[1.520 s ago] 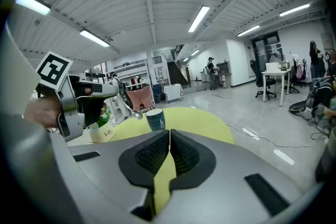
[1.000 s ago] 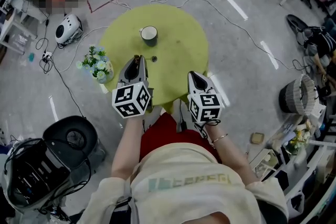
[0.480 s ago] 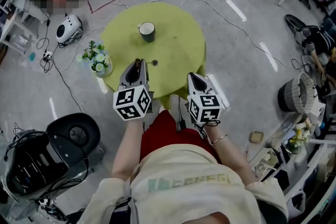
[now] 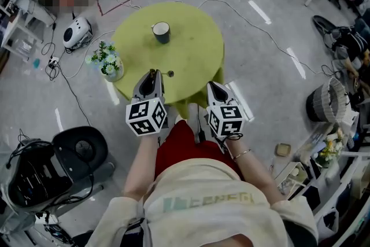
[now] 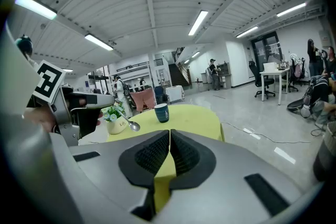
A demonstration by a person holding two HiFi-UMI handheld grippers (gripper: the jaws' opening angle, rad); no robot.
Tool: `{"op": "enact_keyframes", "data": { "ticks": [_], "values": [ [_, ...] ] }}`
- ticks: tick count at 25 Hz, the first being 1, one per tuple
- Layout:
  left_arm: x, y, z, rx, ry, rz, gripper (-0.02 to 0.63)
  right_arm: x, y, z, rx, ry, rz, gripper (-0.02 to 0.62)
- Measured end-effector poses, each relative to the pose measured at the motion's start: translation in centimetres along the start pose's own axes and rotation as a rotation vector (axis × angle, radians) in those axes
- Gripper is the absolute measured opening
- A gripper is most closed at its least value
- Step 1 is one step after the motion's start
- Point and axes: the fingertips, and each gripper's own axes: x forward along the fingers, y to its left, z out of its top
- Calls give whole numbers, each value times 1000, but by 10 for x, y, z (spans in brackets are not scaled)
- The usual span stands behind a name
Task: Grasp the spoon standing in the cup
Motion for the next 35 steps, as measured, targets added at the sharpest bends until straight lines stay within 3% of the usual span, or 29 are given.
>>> {"op": "enact_keyframes", "data": {
  "ticks": [19, 35],
  "values": [
    [-35, -27, -50, -2, 67, 5, 58, -34, -9, -31, -4, 19, 8, 37],
    [-61, -15, -86, -34, 132, 43, 58, -38, 0, -51, -11, 48, 36, 37]
  ]
}}
